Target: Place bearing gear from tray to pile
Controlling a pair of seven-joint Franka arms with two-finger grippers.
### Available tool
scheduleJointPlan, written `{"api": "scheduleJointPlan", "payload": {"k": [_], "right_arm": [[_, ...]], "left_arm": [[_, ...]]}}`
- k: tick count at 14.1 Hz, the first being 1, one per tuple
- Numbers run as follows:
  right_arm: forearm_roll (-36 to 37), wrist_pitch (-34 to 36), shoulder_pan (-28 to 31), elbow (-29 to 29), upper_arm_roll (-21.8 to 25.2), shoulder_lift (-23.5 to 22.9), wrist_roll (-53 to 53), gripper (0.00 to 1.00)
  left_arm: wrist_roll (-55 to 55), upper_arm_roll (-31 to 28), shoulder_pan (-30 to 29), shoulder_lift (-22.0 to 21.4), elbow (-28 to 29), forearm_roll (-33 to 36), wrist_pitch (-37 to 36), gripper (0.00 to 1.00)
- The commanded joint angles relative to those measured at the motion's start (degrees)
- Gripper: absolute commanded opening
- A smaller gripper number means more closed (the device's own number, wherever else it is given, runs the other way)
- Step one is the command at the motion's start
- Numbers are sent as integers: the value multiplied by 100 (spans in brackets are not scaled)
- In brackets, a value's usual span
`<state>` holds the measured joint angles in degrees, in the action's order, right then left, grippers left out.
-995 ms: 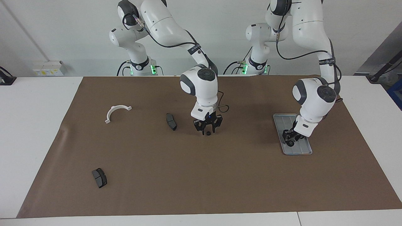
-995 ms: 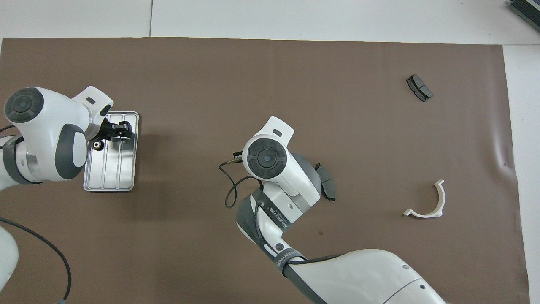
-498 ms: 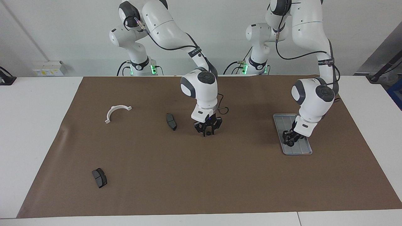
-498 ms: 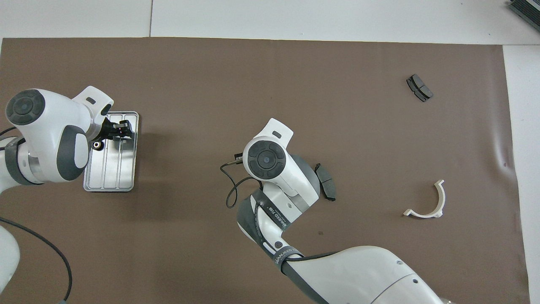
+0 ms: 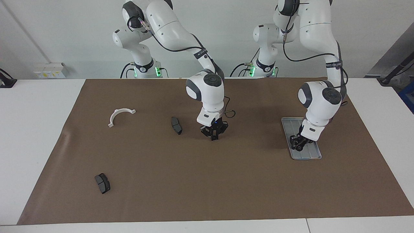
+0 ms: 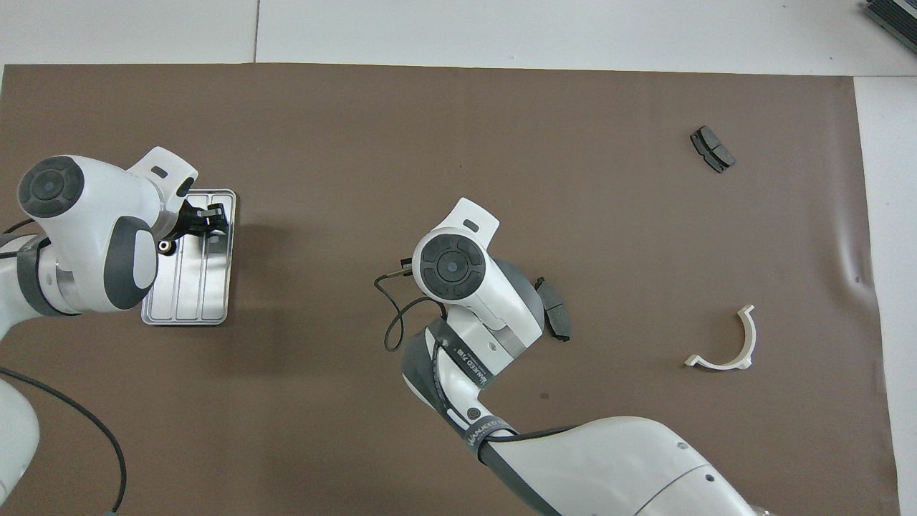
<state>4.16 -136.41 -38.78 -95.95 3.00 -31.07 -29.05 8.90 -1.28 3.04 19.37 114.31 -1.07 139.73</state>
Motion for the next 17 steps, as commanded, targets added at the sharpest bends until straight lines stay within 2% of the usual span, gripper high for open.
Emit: {"api": "scheduleJointPlan", "payload": {"k": [1,4,6,10,13,17], "right_arm": [[111,465,283,147,-45,311,31,0],[41,912,642,103,-45,732,267,0],[23,1255,1055,94,-53,1005,845,0],[-178,1739,1978,68,-54,1287,2207,0],[-223,1609,2602,-169,-54,1296,2938,0],[-319,1048,3332,-739,-54,1288,3809,0]], "left_arm": [[68,-48,30,-161,232,28,134,43],[59,-48,4,-161,223,28,125,35],[59,-48,4,-153,188,28,99,24],[77,-48,21,-135,48,28,-85,19],[103,-48,83,-82,-496,2,-761,19],[698,-13,451,-109,-752,-402,-1035,19]]}}
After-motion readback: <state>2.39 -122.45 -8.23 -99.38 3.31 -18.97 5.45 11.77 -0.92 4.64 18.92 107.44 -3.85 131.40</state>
